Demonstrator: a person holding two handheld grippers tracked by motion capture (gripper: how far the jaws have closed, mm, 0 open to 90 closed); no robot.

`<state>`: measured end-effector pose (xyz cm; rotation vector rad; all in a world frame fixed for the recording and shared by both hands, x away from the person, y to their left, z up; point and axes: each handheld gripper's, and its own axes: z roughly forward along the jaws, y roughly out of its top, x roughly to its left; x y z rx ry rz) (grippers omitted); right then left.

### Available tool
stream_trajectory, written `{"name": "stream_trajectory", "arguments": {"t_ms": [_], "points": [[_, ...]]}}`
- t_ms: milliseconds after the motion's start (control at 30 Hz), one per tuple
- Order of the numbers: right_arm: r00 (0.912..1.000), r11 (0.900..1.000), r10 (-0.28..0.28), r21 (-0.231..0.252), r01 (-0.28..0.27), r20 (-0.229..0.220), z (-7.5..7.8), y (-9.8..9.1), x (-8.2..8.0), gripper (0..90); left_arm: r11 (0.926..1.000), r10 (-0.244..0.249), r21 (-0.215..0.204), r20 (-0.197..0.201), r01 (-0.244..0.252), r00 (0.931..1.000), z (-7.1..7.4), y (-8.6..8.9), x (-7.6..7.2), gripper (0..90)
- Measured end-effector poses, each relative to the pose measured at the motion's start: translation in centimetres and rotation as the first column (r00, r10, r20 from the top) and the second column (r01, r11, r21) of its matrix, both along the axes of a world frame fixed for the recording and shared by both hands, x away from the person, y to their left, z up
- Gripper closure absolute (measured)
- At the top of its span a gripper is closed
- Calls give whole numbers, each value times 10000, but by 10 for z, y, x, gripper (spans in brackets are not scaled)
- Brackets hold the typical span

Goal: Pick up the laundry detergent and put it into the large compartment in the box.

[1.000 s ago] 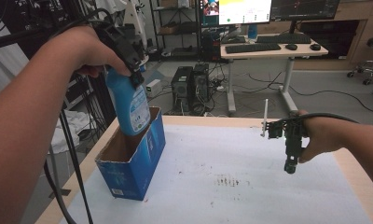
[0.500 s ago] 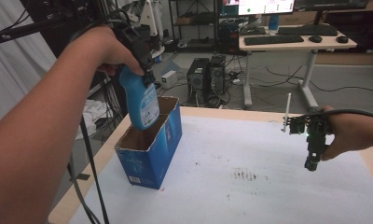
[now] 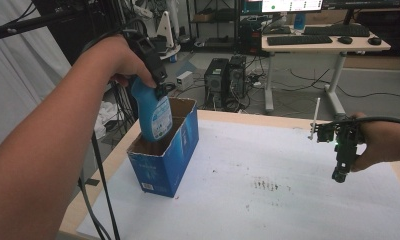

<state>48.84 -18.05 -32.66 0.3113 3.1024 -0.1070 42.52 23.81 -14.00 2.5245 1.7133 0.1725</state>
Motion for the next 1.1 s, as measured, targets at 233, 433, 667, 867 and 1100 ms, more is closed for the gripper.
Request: {"name": "stream_trajectory", "arguments": {"t_ms": [233, 433, 667, 867, 1100], "points": [[10000, 10000, 4, 5, -4, 8, 0, 0, -2, 10, 9966, -797, 180, -316, 803, 9963, -28, 2, 0, 379], [9999, 9999, -116, 32, 116, 52, 1, 0, -4, 10, 9861, -1611, 304, -679, 1634, 9846, -54, 2, 0, 379], [10000, 10000, -11, 50, 11, 81, 0, 0, -4, 10, 9647, -2572, 285, -1151, 2620, 9595, -85, 4, 0, 379], [10000, 10000, -21, -3, 21, 39, -1, -2, -4, 10, 9487, -3073, 329, -1375, 3144, 9416, -108, 7, -1, 379], [10000, 10000, 6, -16, -6, -40, -7, 1, -4, 10, 9349, -3467, 253, -1467, 3539, 9264, -130, 6, -3, 378]]}}
